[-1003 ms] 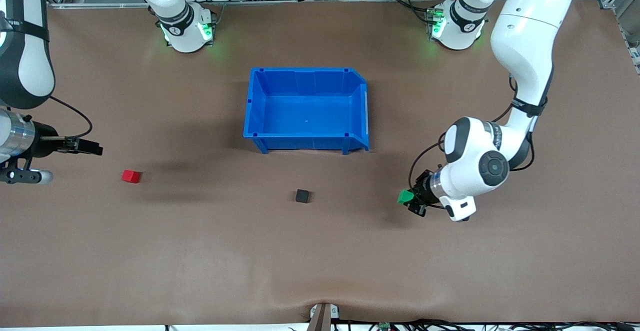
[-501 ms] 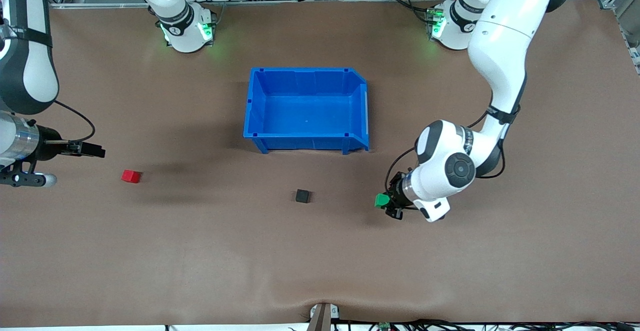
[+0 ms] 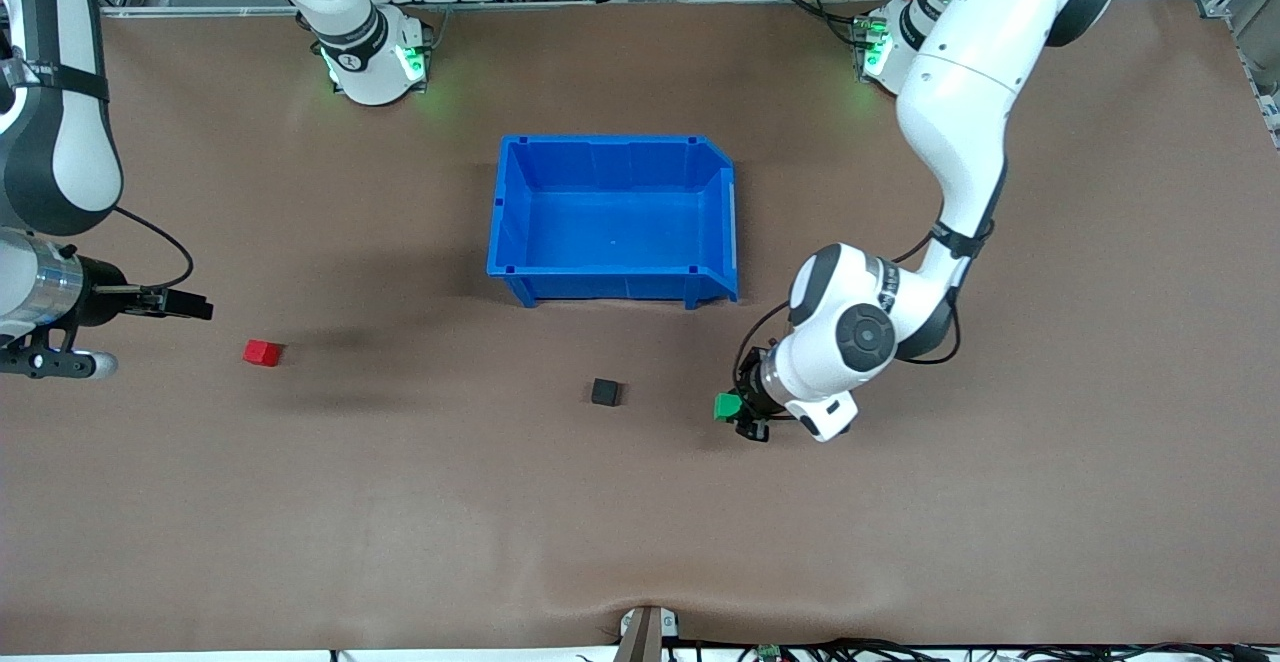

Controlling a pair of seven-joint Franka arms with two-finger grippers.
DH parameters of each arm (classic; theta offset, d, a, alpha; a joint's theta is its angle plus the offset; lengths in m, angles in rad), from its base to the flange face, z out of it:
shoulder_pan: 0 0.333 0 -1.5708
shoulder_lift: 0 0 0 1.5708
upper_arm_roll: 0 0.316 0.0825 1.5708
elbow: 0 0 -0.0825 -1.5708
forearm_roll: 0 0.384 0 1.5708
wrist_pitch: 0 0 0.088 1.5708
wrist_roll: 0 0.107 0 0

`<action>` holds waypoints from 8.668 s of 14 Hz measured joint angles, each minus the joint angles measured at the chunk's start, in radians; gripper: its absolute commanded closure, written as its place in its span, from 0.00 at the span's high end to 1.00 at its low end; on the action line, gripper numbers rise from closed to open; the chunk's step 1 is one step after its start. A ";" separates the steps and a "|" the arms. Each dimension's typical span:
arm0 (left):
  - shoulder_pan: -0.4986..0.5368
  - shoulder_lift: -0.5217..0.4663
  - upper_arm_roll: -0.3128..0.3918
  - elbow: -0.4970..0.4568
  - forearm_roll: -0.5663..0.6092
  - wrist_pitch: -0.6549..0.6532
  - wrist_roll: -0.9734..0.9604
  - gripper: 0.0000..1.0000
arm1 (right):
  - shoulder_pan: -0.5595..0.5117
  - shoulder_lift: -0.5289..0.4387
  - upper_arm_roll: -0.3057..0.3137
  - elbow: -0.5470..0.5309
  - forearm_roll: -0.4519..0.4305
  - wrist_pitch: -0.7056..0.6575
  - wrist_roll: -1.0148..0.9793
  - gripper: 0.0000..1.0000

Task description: Attach green and red cubes to black cube

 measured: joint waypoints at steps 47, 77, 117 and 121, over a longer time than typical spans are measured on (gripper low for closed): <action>-0.232 0.198 0.078 0.301 -0.001 -0.059 -0.357 1.00 | -0.046 0.232 -0.002 -0.007 0.000 0.209 -0.036 1.00; 0.199 -0.414 0.096 0.244 0.108 -0.843 0.820 1.00 | -0.084 0.352 -0.003 -0.010 -0.001 0.281 -0.072 1.00; 0.398 -0.900 0.051 -0.122 0.220 -0.884 1.694 1.00 | -0.084 0.413 0.005 -0.016 0.000 0.300 0.068 0.00; 0.398 -0.911 0.052 -0.127 0.219 -0.884 1.696 1.00 | -0.083 0.413 0.006 -0.015 0.001 0.289 0.089 0.00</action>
